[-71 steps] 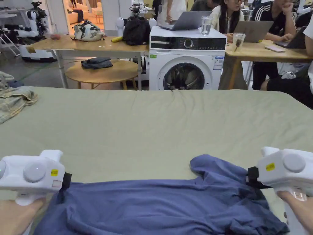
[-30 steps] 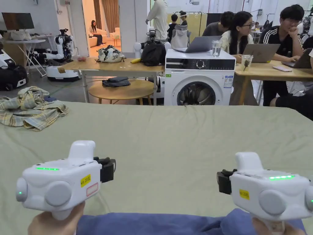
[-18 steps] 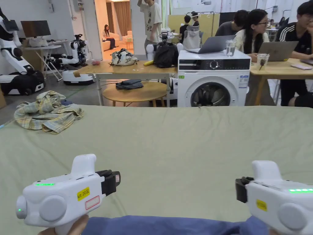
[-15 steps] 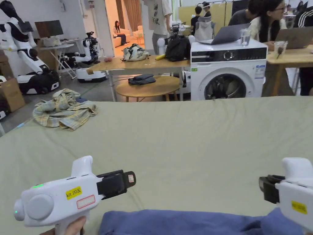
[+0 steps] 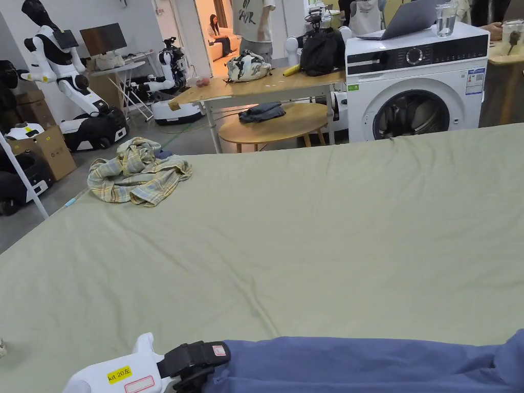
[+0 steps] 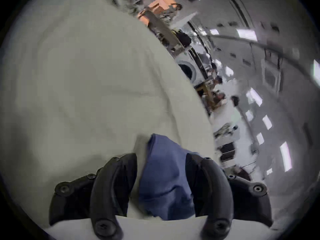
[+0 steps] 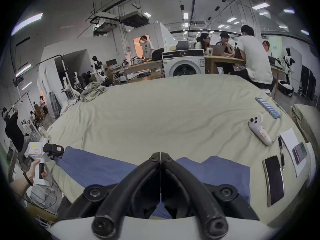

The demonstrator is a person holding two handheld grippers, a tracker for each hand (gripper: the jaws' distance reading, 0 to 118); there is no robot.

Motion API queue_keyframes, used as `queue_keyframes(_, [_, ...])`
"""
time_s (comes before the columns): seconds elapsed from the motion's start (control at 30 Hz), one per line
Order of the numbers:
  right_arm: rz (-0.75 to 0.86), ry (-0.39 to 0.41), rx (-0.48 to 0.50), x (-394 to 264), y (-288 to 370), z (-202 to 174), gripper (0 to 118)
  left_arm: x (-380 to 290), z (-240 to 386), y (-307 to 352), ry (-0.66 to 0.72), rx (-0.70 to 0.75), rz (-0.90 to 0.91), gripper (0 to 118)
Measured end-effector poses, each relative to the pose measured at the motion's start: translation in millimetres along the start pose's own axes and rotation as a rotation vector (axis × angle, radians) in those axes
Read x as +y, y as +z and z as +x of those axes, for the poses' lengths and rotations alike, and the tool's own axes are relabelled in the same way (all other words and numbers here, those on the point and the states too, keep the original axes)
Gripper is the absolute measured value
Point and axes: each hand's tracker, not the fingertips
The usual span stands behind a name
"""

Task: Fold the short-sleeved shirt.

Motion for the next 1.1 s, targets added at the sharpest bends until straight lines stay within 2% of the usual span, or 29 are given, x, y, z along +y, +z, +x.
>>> queue_keyframes(0.1, [-0.006,-0.041,0.010,-1,1,5,0,-7,0,-25,0.020,-0.101,-0.030,56])
queue_keyframes(0.13, [-0.008,-0.050,0.012,-1,1,6,0,-7,3,-32,0.029,-0.104,-0.030,52])
queue_keyframes(0.17, [-0.009,-0.052,0.008,-1,1,6,0,-7,4,-38,0.044,-0.114,-0.030,36])
queue_keyframes(0.2, [-0.011,-0.052,0.001,-1,1,6,0,-6,5,-41,0.060,-0.113,-0.033,4])
queue_keyframes(0.3, [-0.015,-0.048,-0.005,-3,2,7,0,-8,12,-46,0.065,-0.024,-0.039,4])
queue_keyframes(0.37, [-0.016,-0.050,-0.007,-3,3,8,0,-10,20,-29,0.057,-0.073,0.024,4])
queue_keyframes(0.43, [-0.017,-0.065,0.006,-3,4,10,0,-3,28,-9,0.119,-0.133,0.044,4])
queue_keyframes(0.47, [-0.015,-0.074,0.012,-2,4,10,0,3,33,5,0.085,-0.119,0.051,4])
queue_keyframes(0.6, [0.001,-0.092,0.035,-1,6,13,0,32,64,70,-0.045,0.026,0.143,4])
queue_keyframes(0.7, [0.009,-0.093,0.043,-2,9,14,0,48,103,98,-0.237,0.289,0.193,4])
queue_keyframes(0.8, [0.024,-0.105,0.055,-3,10,14,0,33,134,71,-0.277,0.222,0.154,4])
queue_keyframes(0.9, [0.031,-0.127,0.071,-4,10,14,0,-8,167,1,-0.316,0.099,0.071,4])
queue_keyframes(1.0, [0.025,-0.126,0.085,-6,17,13,0,-38,177,-82,-0.363,0.110,-0.076,4])
queue_keyframes(1.1, [0.032,-0.091,0.058,-10,28,15,0,-76,188,-146,-0.507,0.196,-0.218,4])
